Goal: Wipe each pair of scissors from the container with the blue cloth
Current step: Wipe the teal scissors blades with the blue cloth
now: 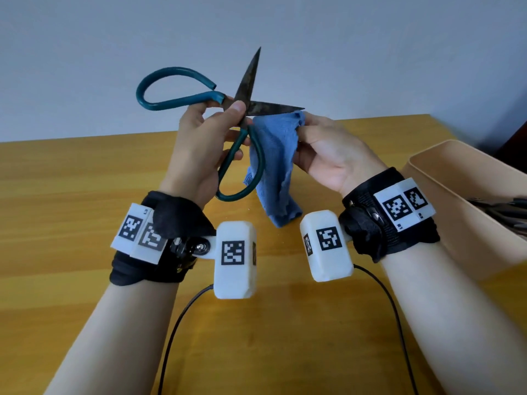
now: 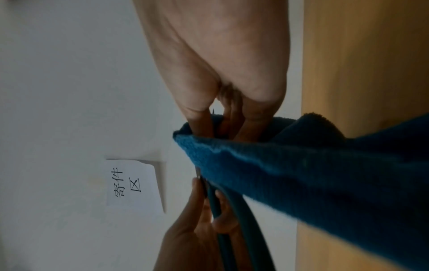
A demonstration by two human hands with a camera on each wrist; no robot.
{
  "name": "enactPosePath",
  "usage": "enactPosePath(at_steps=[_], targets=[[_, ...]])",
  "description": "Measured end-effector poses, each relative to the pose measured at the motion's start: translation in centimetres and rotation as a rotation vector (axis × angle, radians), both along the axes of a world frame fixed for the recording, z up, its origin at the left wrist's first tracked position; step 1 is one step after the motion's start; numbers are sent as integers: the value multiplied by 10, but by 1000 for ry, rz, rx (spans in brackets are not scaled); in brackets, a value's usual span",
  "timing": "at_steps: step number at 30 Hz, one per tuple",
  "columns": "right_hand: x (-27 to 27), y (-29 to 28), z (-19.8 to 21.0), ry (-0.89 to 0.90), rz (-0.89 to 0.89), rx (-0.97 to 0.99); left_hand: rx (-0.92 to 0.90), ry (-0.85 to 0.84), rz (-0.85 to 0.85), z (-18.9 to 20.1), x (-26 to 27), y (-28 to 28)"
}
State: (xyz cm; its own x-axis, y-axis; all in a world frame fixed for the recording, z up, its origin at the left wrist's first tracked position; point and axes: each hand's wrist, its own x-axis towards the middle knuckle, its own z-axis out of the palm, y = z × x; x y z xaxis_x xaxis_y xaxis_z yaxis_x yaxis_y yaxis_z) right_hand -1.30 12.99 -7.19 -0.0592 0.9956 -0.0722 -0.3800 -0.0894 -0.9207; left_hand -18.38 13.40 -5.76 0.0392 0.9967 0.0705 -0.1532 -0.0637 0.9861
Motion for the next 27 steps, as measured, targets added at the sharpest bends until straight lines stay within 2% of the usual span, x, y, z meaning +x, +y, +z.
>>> enactPosePath(at_steps=[4,11,17,27], targets=[[-3,-1,0,-34,-30,-2,21,71,-57,-1,10,-4],[-7,2,1,62,-91,-52,62,120,-115,-2,17,-8],[-10,0,2,164,-175,-53,93,170,-120,0,17,-9],[-10,1,2,128,-186,-14,101,189,-83,7,12,-10]])
